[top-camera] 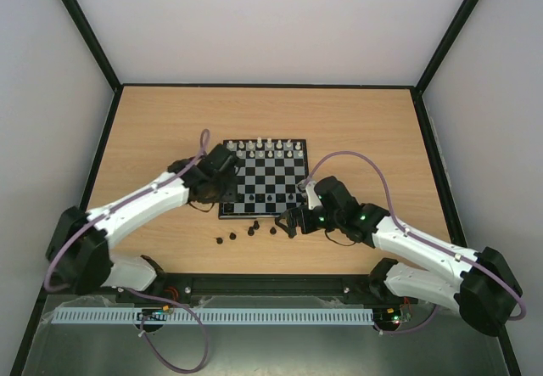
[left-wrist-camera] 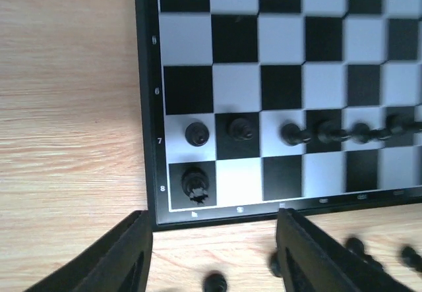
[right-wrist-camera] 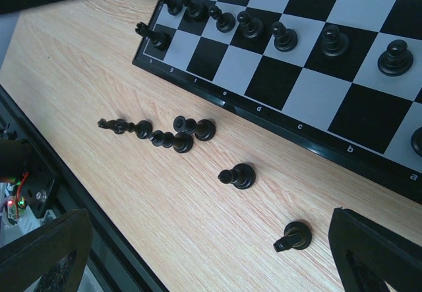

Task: Set up the chess pieces on the board
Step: Place the chess piece on the chessboard, then pick up the chess piece at the center of the board.

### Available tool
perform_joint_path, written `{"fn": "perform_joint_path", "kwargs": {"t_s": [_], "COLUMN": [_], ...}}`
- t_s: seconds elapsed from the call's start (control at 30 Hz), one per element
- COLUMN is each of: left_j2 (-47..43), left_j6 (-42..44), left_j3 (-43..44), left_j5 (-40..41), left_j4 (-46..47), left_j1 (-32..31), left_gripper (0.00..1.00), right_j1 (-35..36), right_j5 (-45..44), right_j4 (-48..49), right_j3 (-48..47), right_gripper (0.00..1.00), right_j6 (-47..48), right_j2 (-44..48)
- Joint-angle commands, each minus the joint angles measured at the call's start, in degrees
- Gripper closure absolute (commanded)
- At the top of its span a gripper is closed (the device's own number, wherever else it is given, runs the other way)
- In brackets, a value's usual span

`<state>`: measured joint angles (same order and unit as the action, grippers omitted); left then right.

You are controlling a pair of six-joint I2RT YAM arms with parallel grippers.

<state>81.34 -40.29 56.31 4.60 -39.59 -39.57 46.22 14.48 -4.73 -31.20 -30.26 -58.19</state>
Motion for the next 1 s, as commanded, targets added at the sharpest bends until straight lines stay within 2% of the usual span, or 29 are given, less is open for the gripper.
{"fn": "perform_joint_path", "kwargs": {"t_s": [0.0,0.1,0.23,0.27,0.6,0.97], "left_j2": [-9.2,-15.3,-22.1,-23.3,-28.9,-30.2], "left_j6": [-1.6,-2.3,-3.7,-3.7,-4.2,-1.0], "left_j3": [-0.1,-3.2,-8.4,-9.7,-18.4,-19.5], "left_j5": [2.2,3.2,4.1,4.0,1.5,2.3], "left_j4": [-0.7,1.4,5.2,6.2,16.8,20.8], "left_j1": [0.1,0.1,0.1,0.1,0.0,0.0], "left_gripper": [0.41,0.28,0.03,0.01,0.01,0.01], "right_j1": [0.5,0.5,0.5,0.5,0.5,0.5], "right_j5": [-1.0,-1.7,-2.9,-3.1,-6.8,-11.8], "right_j4": [0.3,0.1,-0.4,-0.7,-1.3,-1.0], "right_j3": [0.4,0.3,-0.3,-0.4,-1.1,-1.0], "right_gripper": [0.01,0.01,0.01,0.01,0.01,0.02], "right_j6": [-0.1,-0.1,-0.1,0.1,0.4,0.5], "right_j2": [-0.7,-1.1,-2.1,-2.7,-5.5,-6.0]}}
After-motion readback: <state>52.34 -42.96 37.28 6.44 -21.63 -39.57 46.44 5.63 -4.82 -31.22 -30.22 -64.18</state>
